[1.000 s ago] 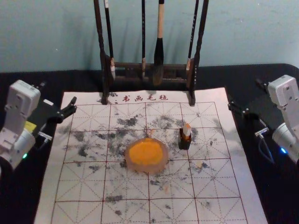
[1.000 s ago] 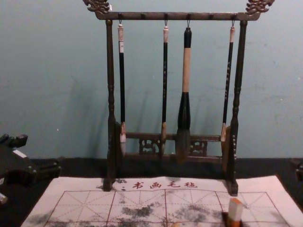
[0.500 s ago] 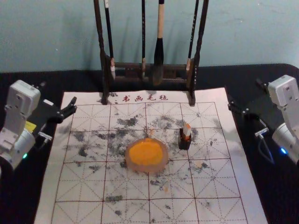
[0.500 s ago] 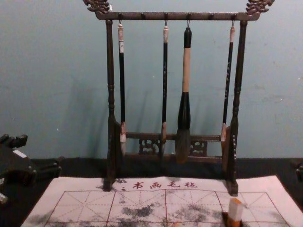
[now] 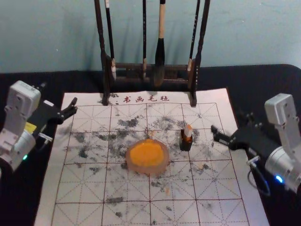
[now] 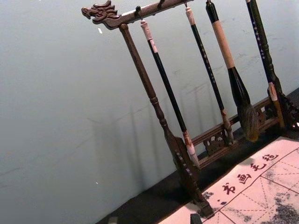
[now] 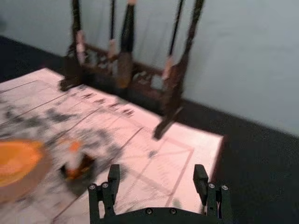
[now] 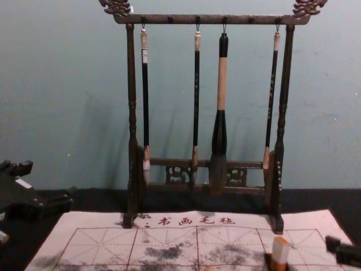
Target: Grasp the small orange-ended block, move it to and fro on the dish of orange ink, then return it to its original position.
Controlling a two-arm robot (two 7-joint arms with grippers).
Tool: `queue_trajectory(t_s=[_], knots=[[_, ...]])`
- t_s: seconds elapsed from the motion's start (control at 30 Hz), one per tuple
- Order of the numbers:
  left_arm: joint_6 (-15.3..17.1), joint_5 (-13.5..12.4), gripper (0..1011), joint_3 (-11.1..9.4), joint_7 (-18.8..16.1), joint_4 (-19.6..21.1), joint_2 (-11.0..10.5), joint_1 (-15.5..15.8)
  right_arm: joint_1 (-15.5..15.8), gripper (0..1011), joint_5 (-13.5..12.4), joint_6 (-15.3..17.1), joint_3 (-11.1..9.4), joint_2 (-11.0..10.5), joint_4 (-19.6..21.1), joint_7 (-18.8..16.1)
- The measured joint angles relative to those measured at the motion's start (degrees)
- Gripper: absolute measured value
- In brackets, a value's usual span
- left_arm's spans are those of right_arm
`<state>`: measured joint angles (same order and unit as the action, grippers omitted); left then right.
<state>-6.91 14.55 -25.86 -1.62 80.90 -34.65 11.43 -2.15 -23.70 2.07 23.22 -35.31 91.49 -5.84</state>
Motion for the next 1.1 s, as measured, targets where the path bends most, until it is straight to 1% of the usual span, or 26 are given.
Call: queue_trajectory(t_s=[0.07,0.1,0.2,0.23,0.33,0.43,0.6,0.63,0.73,0.77,1.0,1.07,1.1], knots=[[0.0,0.0,1001,0.0,0.0,0.0,0.0,0.0,0.62,1003,-0.79,1.01,-0.07,-0.18,0.92,-1.01],[0.0,0.0,1001,0.0,0.0,0.0,0.0,0.0,1.21,1002,-1.74,2.04,-0.17,-0.35,1.75,-2.22],[0.0,0.0,1001,0.0,0.0,0.0,0.0,0.0,1.73,1003,-2.93,3.34,-0.21,-0.47,2.8,-4.05],[0.0,0.0,1001,0.0,0.0,0.0,0.0,0.0,1.81,1003,-3.47,4.14,-0.08,-0.46,3.24,-5.29],[0.0,0.0,1001,0.0,0.0,0.0,0.0,0.0,1.74,1003,-3.95,5.13,0.3,-0.22,3.54,-6.92],[0.0,0.0,1001,0.0,0.0,0.0,0.0,0.0,0.97,1002,-3.99,6.39,1.05,0.88,3.47,-8.44],[0.0,0.0,1001,0.0,0.0,0.0,0.0,0.0,-0.12,1003,-3.0,7.58,1.7,2.94,2.57,-8.21],[0.0,0.0,1001,0.0,0.0,0.0,0.0,0.0,-0.49,1002,-2.62,8.01,1.8,3.82,2.14,-7.79],[0.0,0.0,1001,0.0,0.0,0.0,0.0,0.0,-1.04,1002,-2.08,8.65,1.88,5.11,1.49,-7.09],[0.0,0.0,1001,0.0,0.0,0.0,0.0,0.0,-1.42,1003,-1.72,8.99,1.92,5.97,0.99,-6.63],[0.0,0.0,1001,0.0,0.0,0.0,0.0,0.0,-3.02,1003,0.21,9.15,2.03,8.89,-1.22,-5.54],[0.0,0.0,1001,0.0,0.0,0.0,0.0,0.0,-3.48,1002,0.62,9.15,1.99,9.61,-1.84,-5.55],[0.0,0.0,1001,0.0,0.0,0.0,0.0,0.0,-3.48,1003,0.62,9.15,1.99,9.61,-1.84,-5.55]])
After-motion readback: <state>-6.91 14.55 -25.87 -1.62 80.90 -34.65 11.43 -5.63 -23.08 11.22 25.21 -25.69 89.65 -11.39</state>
